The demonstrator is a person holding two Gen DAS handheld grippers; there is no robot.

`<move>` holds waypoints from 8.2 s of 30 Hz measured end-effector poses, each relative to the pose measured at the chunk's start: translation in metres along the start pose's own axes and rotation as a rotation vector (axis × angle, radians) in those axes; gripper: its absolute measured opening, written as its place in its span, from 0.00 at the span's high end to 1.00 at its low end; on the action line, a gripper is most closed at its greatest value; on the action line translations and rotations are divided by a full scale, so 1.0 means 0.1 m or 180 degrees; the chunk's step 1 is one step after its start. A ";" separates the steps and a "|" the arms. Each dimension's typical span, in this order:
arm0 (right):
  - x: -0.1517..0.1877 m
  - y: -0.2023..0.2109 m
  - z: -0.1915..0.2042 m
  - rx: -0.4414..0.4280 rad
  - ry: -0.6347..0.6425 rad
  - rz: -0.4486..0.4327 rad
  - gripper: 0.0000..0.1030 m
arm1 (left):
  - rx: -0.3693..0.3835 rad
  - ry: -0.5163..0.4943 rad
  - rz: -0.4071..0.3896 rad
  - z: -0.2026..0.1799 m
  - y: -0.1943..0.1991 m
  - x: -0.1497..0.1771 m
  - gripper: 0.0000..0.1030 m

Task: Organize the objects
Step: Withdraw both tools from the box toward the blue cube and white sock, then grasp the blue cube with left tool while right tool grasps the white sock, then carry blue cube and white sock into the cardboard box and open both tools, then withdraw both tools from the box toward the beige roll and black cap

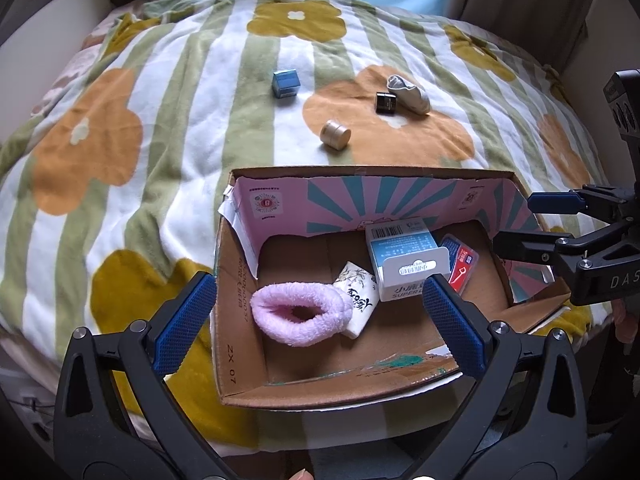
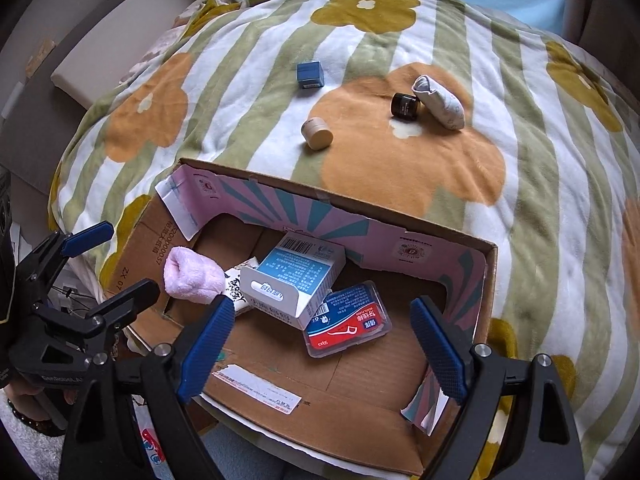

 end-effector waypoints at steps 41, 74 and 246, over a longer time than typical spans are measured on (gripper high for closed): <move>-1.20 -0.02 -0.54 -0.0100 -0.1021 0.0021 0.15 | 0.0221 -0.0206 -0.0155 0.30 -0.31 -1.70 0.01; -1.78 -1.60 -1.28 0.0643 -0.1991 0.0447 0.01 | 0.0324 0.0099 0.0312 0.94 -2.42 -2.58 0.11; -0.61 0.11 -0.12 0.1058 -0.1800 0.0048 0.06 | 0.0601 -0.0688 0.0097 -0.16 0.02 -0.58 0.00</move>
Point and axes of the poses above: each gripper's, at about its wrist camera, not at the fingertips, and y roughly against the way its jaws point, z to its left, x to its underside, the point moved 10 cm from there along -y, roughly the way its jaws point, and after that the axes turned 11 degrees about x, right-handed, at the moved point
